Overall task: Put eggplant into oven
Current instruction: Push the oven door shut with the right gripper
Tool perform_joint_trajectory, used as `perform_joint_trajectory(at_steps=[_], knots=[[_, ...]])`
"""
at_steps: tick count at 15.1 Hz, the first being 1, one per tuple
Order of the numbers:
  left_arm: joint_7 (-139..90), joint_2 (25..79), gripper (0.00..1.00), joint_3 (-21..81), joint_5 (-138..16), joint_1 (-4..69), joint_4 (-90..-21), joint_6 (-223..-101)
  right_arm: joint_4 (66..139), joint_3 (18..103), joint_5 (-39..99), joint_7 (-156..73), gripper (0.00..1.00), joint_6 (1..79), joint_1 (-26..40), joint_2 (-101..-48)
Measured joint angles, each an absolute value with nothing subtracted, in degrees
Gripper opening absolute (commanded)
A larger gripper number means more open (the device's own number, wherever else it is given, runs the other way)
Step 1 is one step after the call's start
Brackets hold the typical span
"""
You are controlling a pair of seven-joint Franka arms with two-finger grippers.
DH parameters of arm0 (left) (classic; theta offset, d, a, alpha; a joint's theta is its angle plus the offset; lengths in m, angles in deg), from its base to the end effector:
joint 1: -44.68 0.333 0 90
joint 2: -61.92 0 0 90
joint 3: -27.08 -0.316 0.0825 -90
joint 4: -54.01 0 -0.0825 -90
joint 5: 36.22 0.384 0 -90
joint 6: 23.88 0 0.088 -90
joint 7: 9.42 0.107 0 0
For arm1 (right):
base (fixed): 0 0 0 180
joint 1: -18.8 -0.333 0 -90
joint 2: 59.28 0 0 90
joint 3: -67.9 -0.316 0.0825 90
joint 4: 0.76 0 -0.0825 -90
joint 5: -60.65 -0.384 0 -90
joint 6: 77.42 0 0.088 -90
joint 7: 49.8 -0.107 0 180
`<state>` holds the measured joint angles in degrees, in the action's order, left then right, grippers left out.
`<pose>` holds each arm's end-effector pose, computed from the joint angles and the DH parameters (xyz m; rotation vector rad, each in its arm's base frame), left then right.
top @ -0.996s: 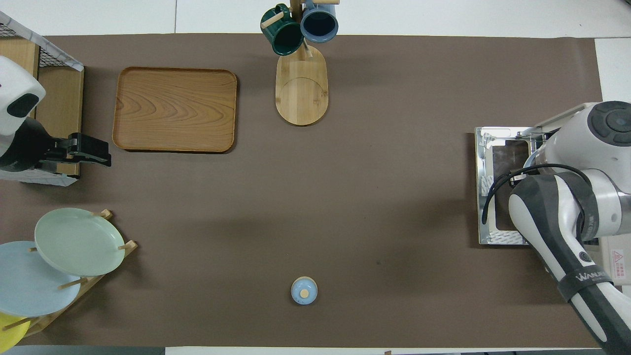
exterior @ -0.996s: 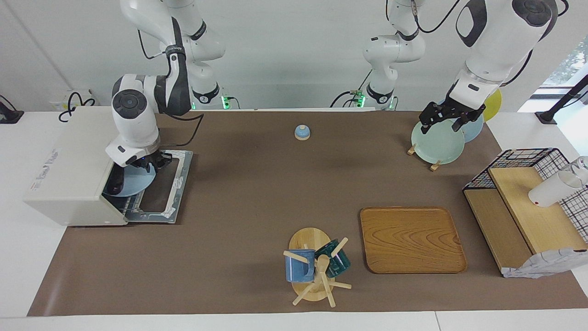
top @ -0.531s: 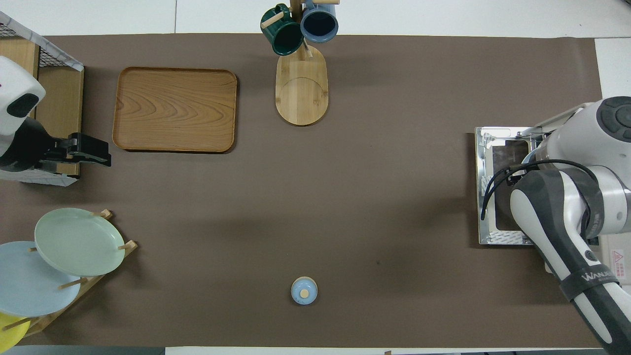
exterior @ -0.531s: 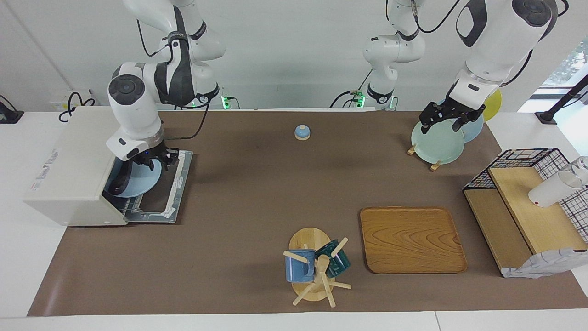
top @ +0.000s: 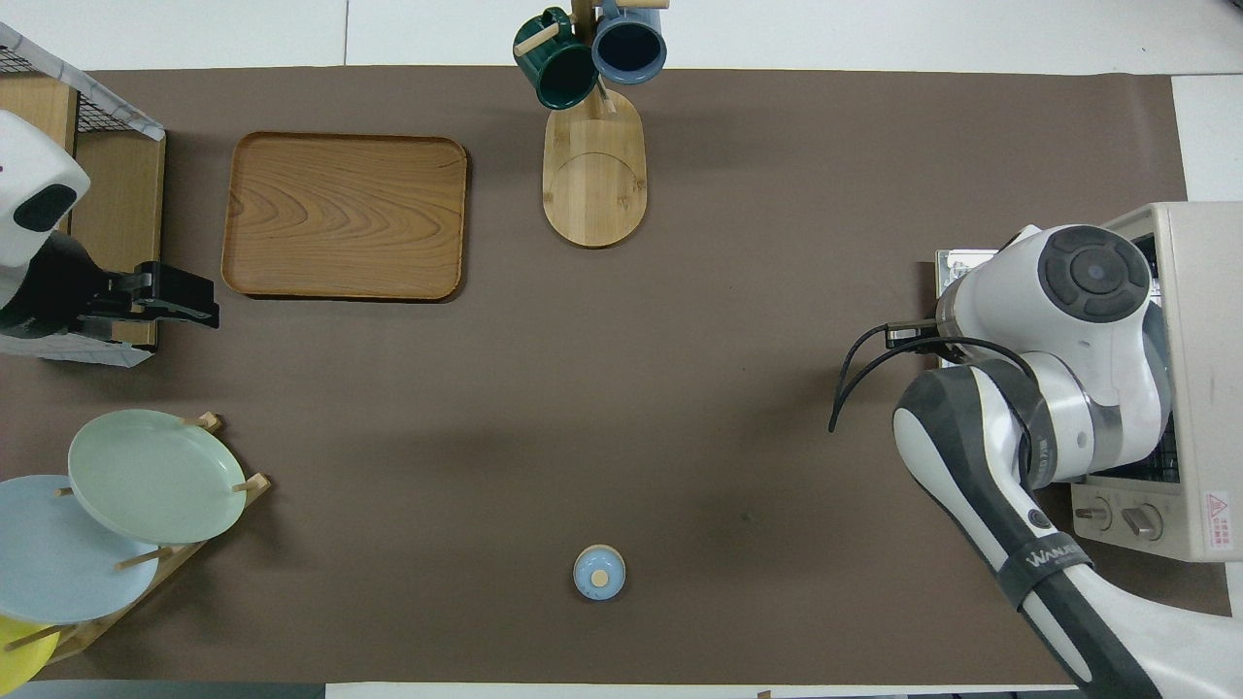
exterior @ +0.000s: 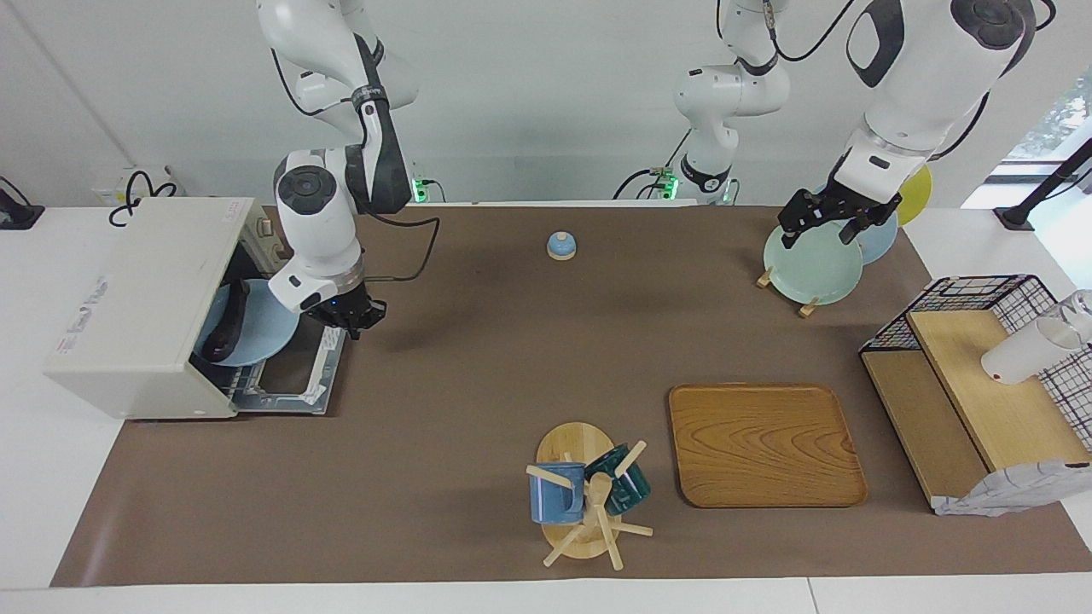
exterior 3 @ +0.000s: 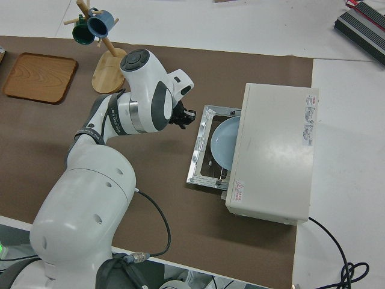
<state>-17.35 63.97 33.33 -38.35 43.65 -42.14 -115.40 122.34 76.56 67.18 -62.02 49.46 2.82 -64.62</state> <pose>0.5382 -0.0737 0.5957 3.1136 0.0208 -0.0767 0.5447 0.0669 0.3573 3.0342 -0.0234 -0.0129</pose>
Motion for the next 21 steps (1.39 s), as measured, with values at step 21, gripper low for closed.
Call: perform_joint_trajectory(at_steps=[21], knots=[[-17.35, 63.97, 1.00, 33.33, -38.35, 43.65, -42.14, -115.40, 117.52, 76.36, 68.68, -50.65, 0.02, 36.66, 7.03, -66.17]])
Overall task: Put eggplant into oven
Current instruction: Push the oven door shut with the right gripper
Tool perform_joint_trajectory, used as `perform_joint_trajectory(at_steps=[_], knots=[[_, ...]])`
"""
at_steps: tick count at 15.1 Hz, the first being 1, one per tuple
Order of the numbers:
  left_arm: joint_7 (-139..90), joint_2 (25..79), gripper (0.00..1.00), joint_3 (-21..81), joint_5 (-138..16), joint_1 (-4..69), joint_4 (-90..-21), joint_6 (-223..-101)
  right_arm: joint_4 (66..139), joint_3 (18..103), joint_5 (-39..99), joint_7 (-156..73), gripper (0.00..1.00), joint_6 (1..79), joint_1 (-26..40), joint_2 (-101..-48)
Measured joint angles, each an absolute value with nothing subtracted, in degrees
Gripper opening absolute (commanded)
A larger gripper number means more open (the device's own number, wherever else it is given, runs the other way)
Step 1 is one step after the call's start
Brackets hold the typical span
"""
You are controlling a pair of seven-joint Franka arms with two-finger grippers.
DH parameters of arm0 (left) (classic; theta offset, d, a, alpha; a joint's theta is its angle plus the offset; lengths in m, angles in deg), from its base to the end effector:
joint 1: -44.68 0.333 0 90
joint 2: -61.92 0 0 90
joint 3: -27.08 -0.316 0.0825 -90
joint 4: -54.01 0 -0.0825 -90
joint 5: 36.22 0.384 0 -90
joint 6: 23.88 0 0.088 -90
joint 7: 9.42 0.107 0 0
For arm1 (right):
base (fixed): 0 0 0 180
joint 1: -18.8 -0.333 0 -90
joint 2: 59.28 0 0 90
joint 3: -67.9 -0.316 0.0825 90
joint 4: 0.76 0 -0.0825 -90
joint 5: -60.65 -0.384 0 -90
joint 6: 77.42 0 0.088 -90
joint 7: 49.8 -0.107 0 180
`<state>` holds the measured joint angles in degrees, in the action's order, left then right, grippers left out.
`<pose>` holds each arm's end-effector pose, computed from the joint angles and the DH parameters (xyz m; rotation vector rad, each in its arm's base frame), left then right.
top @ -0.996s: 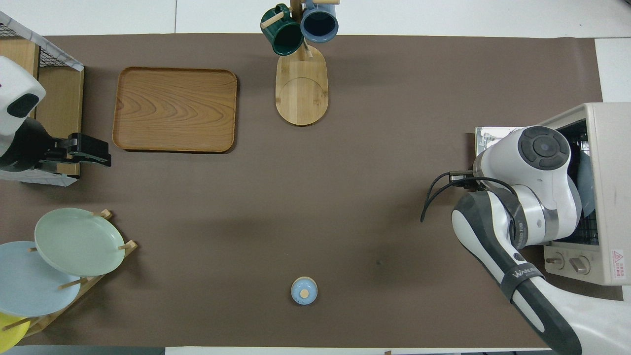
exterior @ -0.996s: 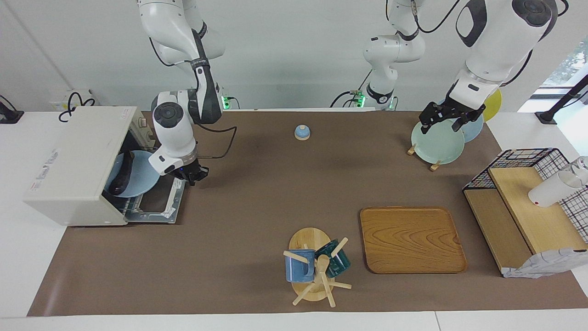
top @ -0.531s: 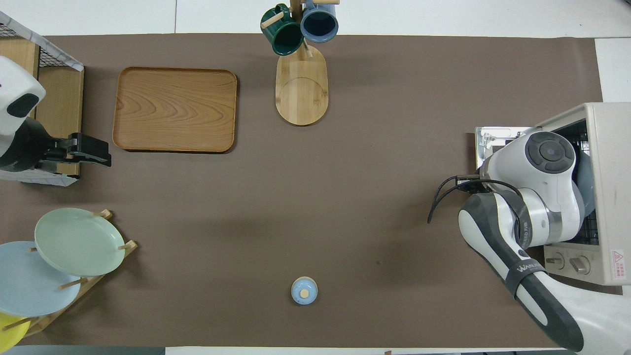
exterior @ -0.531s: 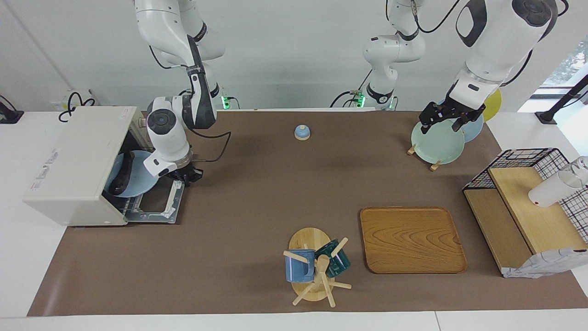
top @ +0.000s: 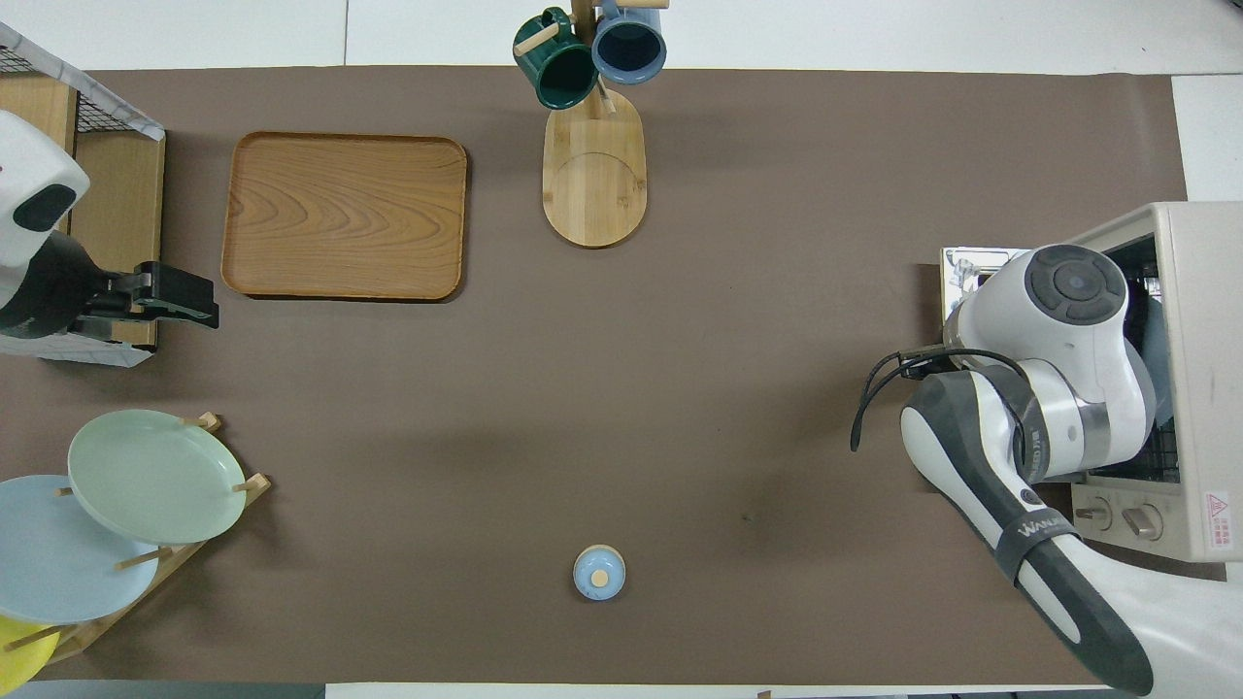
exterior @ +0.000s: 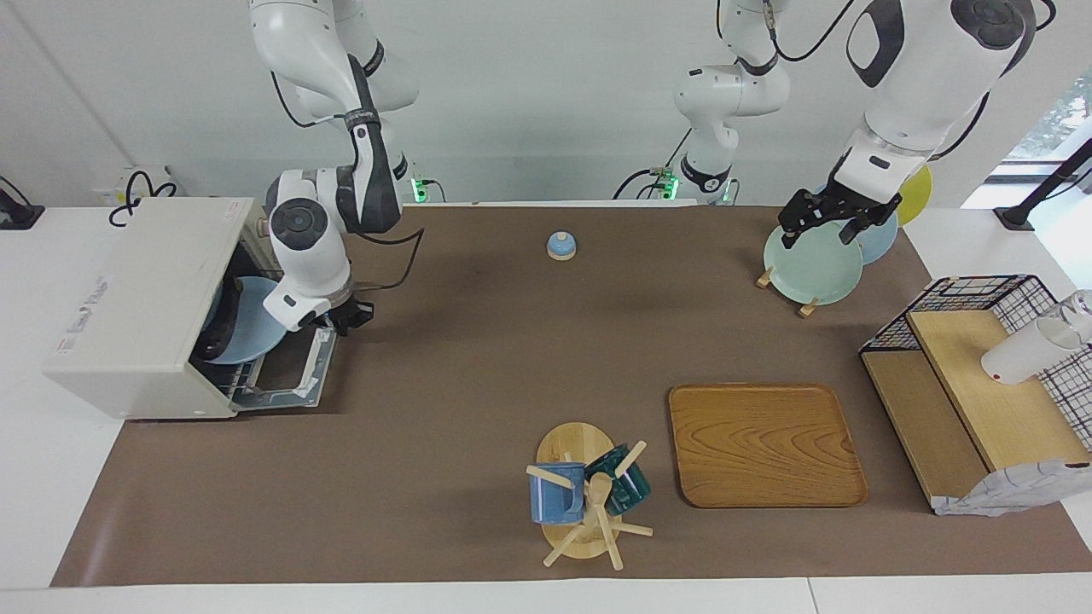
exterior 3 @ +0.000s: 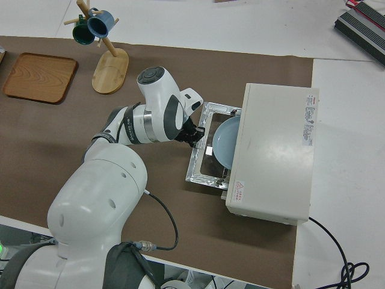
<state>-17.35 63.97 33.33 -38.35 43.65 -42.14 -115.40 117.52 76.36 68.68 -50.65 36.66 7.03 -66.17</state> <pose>0.5382 -0.0737 0.5957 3.1136 0.0208 -0.0767 0.5468 0.0241 0.3625 2.9774 0.1668 -0.2806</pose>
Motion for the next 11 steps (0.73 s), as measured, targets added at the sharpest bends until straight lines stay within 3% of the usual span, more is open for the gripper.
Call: perform_joint_trajectory(at_steps=[6, 11], knots=[[-17.35, 63.97, 1.00, 33.33, -38.35, 43.65, -42.14, -115.40, 114.06, 76.56, 68.38, -41.50, 0.05, 30.03, 13.22, -60.19], [-17.35, 63.97, 1.00, 33.33, -38.35, 43.65, -42.14, -115.40, 112.46, 76.97, 69.15, -36.13, 0.07, 28.78, 18.02, -58.85]])
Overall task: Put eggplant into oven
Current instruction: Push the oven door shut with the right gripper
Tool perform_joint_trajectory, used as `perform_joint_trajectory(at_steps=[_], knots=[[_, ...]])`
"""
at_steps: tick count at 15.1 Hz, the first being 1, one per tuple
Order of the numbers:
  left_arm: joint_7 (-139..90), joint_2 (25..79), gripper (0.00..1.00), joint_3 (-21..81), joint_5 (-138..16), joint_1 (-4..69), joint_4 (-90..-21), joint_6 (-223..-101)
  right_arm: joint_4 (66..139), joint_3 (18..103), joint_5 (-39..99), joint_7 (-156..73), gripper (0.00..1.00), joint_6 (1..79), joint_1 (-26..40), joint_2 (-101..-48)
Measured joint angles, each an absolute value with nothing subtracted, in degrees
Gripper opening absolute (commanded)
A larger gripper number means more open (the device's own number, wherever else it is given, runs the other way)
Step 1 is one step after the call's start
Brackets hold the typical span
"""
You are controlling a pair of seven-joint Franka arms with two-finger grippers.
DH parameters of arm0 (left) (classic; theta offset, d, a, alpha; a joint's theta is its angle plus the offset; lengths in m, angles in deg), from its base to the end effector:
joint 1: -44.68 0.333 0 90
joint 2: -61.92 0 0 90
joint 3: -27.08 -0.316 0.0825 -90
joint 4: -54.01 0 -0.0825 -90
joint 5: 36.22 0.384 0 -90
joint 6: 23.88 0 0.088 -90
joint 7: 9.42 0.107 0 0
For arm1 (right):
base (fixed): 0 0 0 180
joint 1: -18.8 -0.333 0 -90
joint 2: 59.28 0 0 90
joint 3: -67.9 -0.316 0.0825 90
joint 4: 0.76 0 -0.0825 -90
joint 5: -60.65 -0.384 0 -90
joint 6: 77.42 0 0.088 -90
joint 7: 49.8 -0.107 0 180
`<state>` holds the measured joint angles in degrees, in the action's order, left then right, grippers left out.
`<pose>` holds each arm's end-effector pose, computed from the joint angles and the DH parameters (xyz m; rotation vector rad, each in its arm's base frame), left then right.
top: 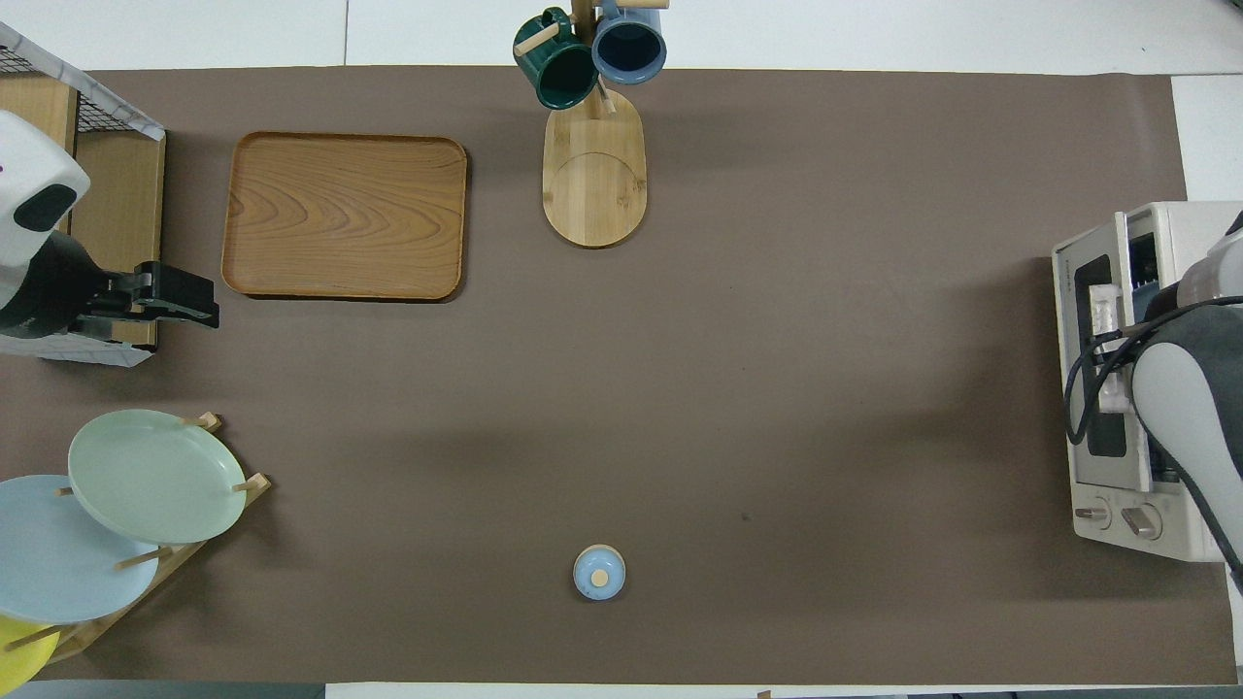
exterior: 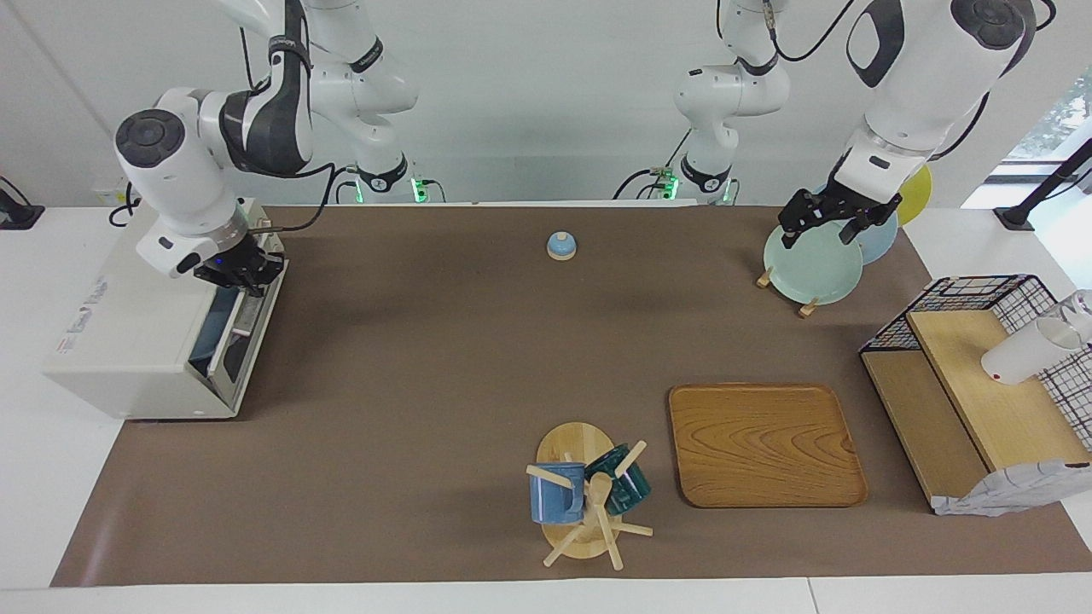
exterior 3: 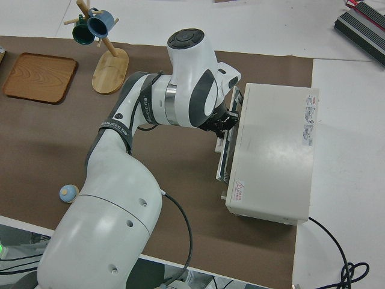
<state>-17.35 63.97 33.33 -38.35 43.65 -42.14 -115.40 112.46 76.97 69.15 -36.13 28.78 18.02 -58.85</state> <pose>0.5382 -0.0737 0.5957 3.1136 0.0208 -0.0767 0.5342 -0.0897 0.4613 3.0122 0.2167 -0.2107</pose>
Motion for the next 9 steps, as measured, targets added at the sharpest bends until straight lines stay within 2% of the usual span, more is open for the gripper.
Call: perform_joint_trajectory(at_steps=[4, 9], knots=[[-17.35, 63.97, 1.00, 33.33, -38.35, 43.65, -42.14, -115.40, 110.88, 77.47, 69.87, -35.63, 0.12, 27.48, 19.30, -59.07], [-17.35, 63.97, 1.00, 33.33, -38.35, 43.65, -42.14, -115.40, 101.05, 77.00, 70.13, -35.58, 0.14, 19.88, 19.13, -60.98]])
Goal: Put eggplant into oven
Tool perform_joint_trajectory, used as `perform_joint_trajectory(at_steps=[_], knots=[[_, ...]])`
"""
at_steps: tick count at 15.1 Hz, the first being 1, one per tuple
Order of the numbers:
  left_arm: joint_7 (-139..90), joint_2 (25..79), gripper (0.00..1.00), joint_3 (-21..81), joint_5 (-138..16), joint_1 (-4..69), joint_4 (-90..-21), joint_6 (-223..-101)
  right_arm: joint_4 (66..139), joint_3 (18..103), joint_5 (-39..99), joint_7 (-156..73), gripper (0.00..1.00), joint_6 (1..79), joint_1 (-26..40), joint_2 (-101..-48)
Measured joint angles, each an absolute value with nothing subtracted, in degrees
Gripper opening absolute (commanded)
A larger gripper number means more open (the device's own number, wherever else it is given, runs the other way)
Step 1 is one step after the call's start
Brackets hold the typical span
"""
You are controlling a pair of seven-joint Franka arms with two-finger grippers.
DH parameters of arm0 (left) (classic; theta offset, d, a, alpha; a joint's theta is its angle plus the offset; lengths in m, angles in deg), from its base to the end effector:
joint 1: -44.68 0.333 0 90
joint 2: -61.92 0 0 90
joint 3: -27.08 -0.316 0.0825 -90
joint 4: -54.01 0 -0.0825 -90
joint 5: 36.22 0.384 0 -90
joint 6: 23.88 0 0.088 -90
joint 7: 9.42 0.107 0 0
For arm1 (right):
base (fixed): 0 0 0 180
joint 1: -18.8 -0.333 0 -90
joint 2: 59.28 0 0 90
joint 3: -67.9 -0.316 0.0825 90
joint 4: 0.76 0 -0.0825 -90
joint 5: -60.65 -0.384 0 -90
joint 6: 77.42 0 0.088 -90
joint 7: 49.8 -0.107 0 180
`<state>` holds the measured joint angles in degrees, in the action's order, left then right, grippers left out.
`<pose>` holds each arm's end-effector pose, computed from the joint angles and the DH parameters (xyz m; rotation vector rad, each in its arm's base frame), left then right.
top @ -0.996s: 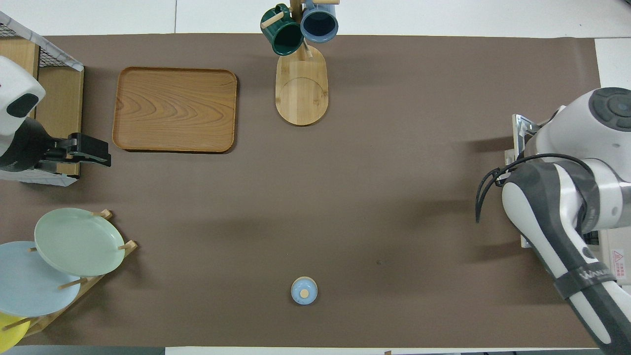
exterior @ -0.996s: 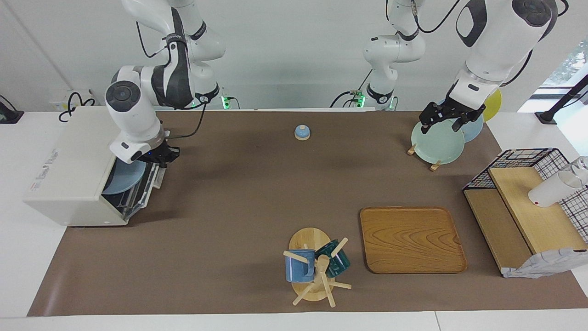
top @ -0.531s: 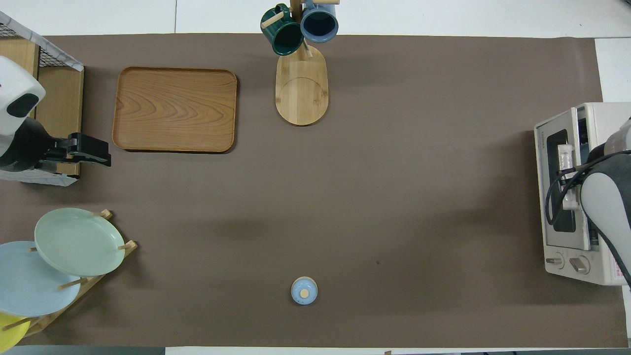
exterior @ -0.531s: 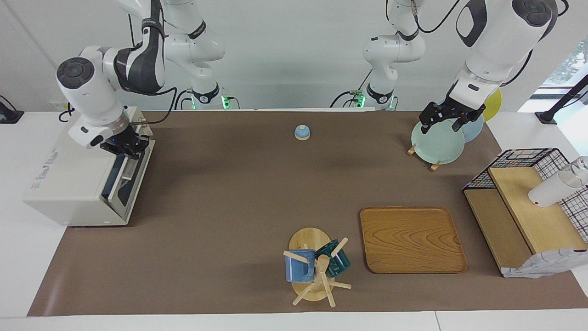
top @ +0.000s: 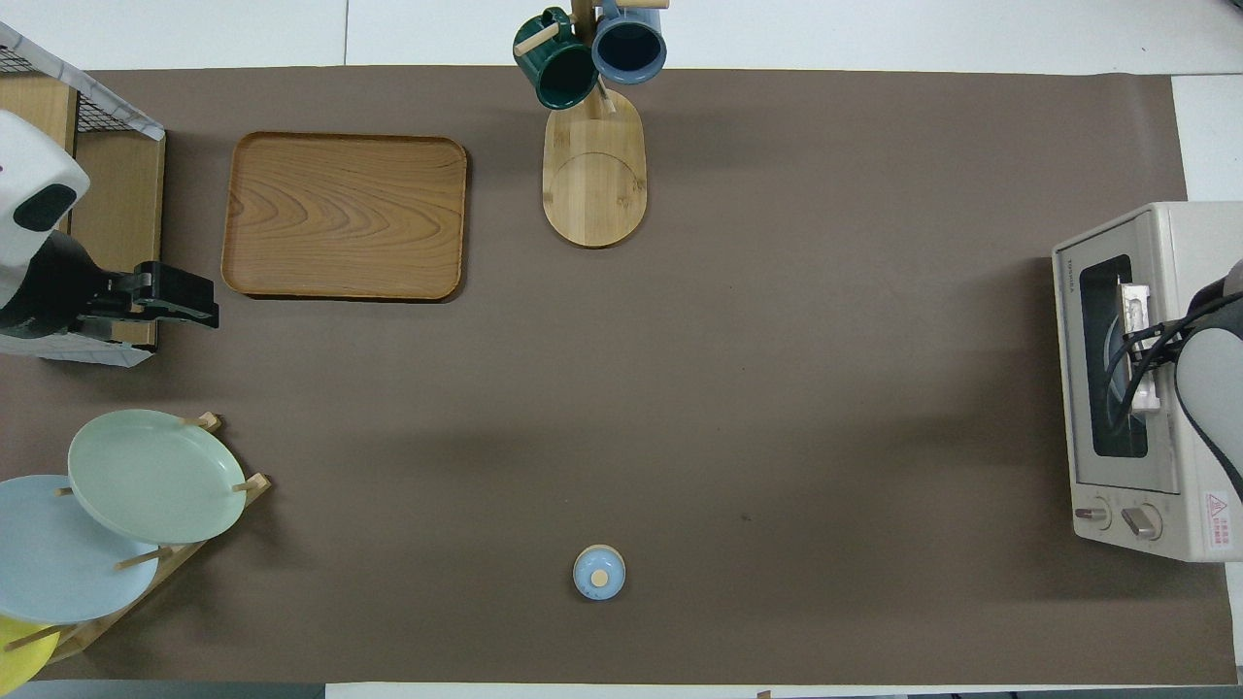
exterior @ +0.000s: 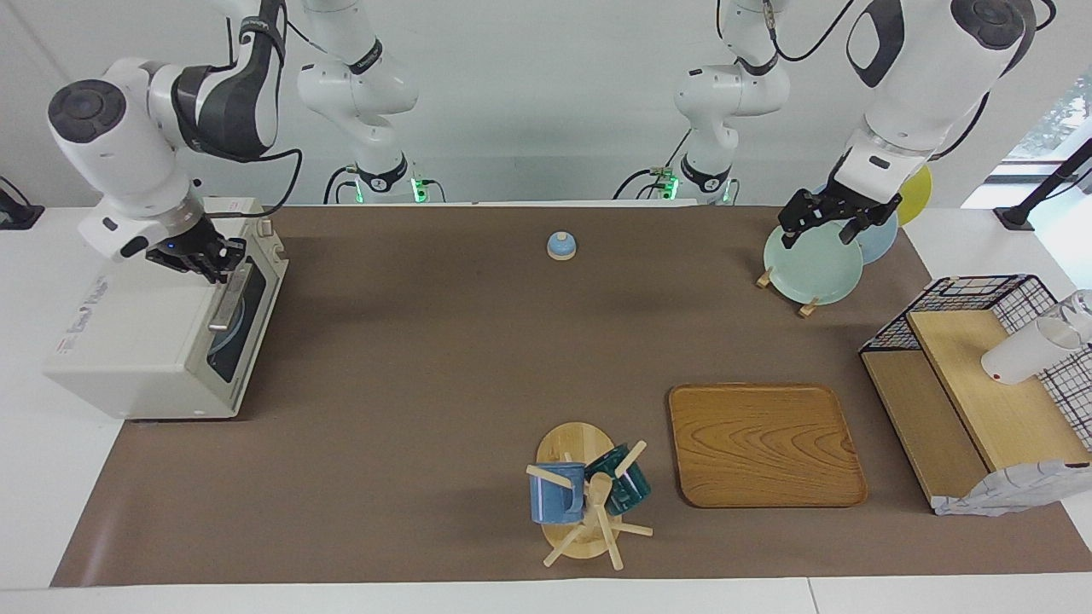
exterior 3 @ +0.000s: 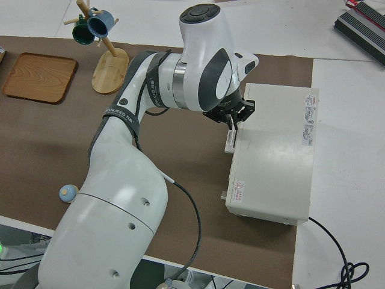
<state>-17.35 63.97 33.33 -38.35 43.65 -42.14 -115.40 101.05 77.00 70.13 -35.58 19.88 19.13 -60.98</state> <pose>0.5382 -0.0737 0.5957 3.1136 0.0208 -0.0767 0.5506 -0.1064 0.5226 2.9877 0.1696 -0.2100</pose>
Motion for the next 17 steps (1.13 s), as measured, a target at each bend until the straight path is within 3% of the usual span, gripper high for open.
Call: perform_joint_trajectory(at_steps=[2, 3, 4, 5, 17], knots=[[-17.35, 63.97, 1.00, 33.33, -38.35, 43.65, -42.14, -115.40, 99.16, 75.31, 67.48, -35.57, 0.21, 18.98, 18.89, -61.02], [-17.35, 63.97, 1.00, 33.33, -38.35, 43.65, -42.14, -115.40, 98.52, 74.60, 66.20, -35.58, 0.33, 18.28, 18.62, -61.05], [-17.35, 63.97, 1.00, 33.33, -38.35, 43.65, -42.14, -115.40, 98.05, 74.20, 65.43, -35.62, 0.62, 17.51, 18.30, -61.07], [-17.35, 63.97, 1.00, 33.33, -38.35, 43.65, -42.14, -115.40, 97.86, 74.03, 65.19, -35.63, 1.00, 16.96, 18.12, -61.08], [-17.35, 63.97, 1.00, 33.33, -38.35, 43.65, -42.14, -115.40, 96.64, 74.23, 64.56, -37.86, 1.00, 13.59, 16.64, -60.41]])
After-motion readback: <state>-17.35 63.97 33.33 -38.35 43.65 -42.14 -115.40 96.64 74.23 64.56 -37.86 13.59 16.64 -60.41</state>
